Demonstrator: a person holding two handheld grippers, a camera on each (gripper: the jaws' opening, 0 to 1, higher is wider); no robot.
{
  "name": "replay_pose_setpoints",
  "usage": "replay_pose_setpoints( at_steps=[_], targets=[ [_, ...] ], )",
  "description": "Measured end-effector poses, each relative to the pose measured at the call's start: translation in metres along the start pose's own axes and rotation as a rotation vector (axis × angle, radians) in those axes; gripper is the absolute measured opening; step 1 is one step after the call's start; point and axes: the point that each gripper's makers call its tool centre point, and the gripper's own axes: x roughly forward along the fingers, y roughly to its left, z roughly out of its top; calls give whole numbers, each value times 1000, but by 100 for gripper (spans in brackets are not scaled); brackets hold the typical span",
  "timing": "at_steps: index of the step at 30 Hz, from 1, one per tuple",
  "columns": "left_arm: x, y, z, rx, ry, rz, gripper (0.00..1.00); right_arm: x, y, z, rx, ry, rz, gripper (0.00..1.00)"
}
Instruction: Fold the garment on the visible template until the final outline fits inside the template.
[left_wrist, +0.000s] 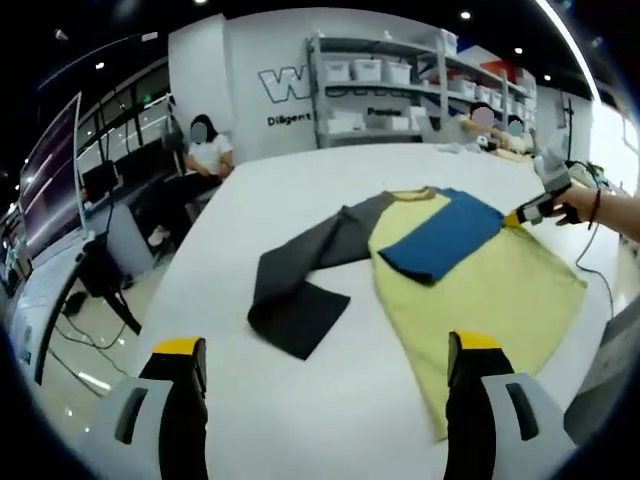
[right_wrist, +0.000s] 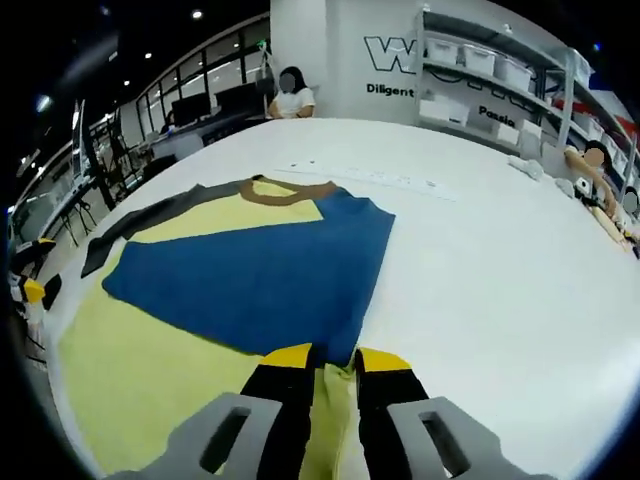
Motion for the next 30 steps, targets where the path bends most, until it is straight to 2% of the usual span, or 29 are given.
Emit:
replay_pose_setpoints(
  at_steps=[8, 13, 19, 30],
  targets=[
    [1, 0, -1, 13, 7, 7, 96, 1, -1, 1, -33, 5, -4, 0],
    [3, 1, -5, -2, 12, -3, 95, -1, -7, 0, -54, 18, -14, 0],
    [9, 2, -8, 20, 27, -9, 94, -3, -15, -2, -74, 32, -8, 0],
    [20, 13, 2, 46, 8, 3, 89, -6, -34, -5, -78, 46, -9, 0]
  ],
)
